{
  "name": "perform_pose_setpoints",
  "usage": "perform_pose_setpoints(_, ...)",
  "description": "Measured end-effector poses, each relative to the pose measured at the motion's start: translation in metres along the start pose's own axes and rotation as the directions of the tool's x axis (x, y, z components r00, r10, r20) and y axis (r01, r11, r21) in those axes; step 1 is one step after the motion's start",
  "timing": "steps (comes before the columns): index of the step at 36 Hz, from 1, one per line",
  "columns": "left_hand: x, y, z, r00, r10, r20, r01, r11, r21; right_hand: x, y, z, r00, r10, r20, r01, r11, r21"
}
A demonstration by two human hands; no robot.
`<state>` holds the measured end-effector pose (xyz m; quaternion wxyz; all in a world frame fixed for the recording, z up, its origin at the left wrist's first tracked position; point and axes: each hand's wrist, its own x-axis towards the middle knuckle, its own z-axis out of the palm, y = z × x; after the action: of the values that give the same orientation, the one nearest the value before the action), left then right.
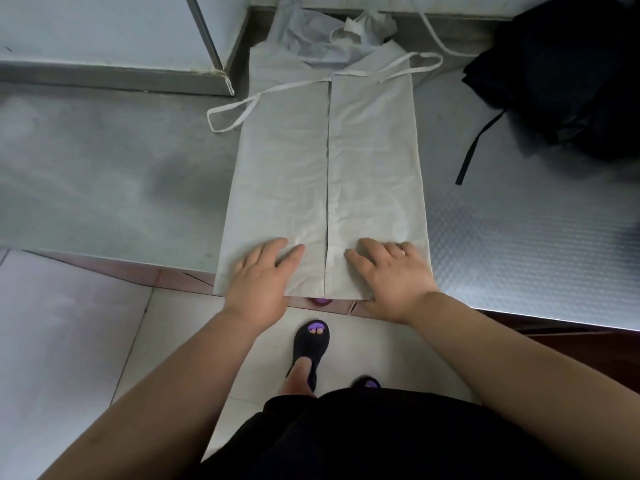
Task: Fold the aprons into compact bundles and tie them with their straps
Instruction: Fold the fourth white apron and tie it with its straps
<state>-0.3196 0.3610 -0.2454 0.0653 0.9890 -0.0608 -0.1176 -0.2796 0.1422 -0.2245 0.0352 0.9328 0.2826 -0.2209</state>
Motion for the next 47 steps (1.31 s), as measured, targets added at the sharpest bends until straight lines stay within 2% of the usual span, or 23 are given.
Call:
perform_pose_setpoints(4, 0.005, -0.005, -0.008, 0.999, 0.049, -0.021, -0.052, 0.981, -0.186, 0.002, -0.002, -0.007, 0.998, -0.051, -0.02, 0.053, 0.989, 0.138)
perform_pose_setpoints(7, 0.017, -0.016, -0.023, 0.997, 0.063, 0.051, -0.044, 0.951, -0.305, 0.008, -0.001, -0.021, 1.0, 0.012, 0.02, -0.017, 0.972, 0.236)
perform_pose_setpoints(9, 0.026, -0.024, -0.034, 0.983, 0.094, 0.158, -0.05, 0.963, -0.263, 0.012, 0.001, -0.03, 0.994, 0.07, 0.087, -0.093, 0.95, 0.299)
perform_pose_setpoints(11, 0.035, -0.03, -0.044, 0.966, 0.06, 0.252, -0.01, 0.981, -0.193, 0.017, 0.004, -0.036, 0.982, 0.123, 0.141, -0.162, 0.935, 0.316)
perform_pose_setpoints(13, 0.045, -0.04, -0.049, 0.957, 0.019, 0.289, 0.027, 0.988, -0.152, 0.023, 0.005, -0.04, 0.966, 0.177, 0.19, -0.229, 0.925, 0.303)
perform_pose_setpoints(19, 0.061, -0.041, -0.055, 0.965, -0.077, 0.252, 0.069, 0.997, 0.041, 0.034, 0.009, -0.045, 0.941, 0.266, 0.211, -0.303, 0.938, 0.17)
perform_pose_setpoints(24, 0.07, -0.043, -0.054, 0.964, -0.092, 0.249, 0.074, 0.994, 0.083, 0.044, 0.016, -0.043, 0.914, 0.35, 0.205, -0.378, 0.918, 0.119)
perform_pose_setpoints(30, 0.069, -0.053, -0.054, 0.943, -0.143, 0.302, 0.169, 0.984, -0.061, 0.041, 0.027, -0.041, 0.889, 0.388, 0.241, -0.453, 0.818, 0.355)
perform_pose_setpoints(36, 0.063, -0.062, -0.056, 0.923, -0.196, 0.331, 0.291, 0.919, -0.268, 0.033, 0.032, -0.041, 0.866, 0.438, 0.241, -0.499, 0.727, 0.471)
perform_pose_setpoints(42, 0.052, -0.064, -0.044, 0.935, -0.27, 0.231, 0.341, 0.865, -0.369, 0.021, 0.04, -0.032, 0.84, 0.507, 0.194, -0.514, 0.627, 0.585)
perform_pose_setpoints(45, 0.046, -0.061, -0.04, 0.919, -0.357, 0.17, 0.394, 0.802, -0.449, 0.015, 0.044, -0.028, 0.807, 0.561, 0.184, -0.526, 0.54, 0.657)
perform_pose_setpoints(47, 0.043, -0.06, -0.038, 0.908, -0.392, 0.147, 0.413, 0.781, -0.469, 0.014, 0.046, -0.026, 0.795, 0.579, 0.182, -0.531, 0.517, 0.671)
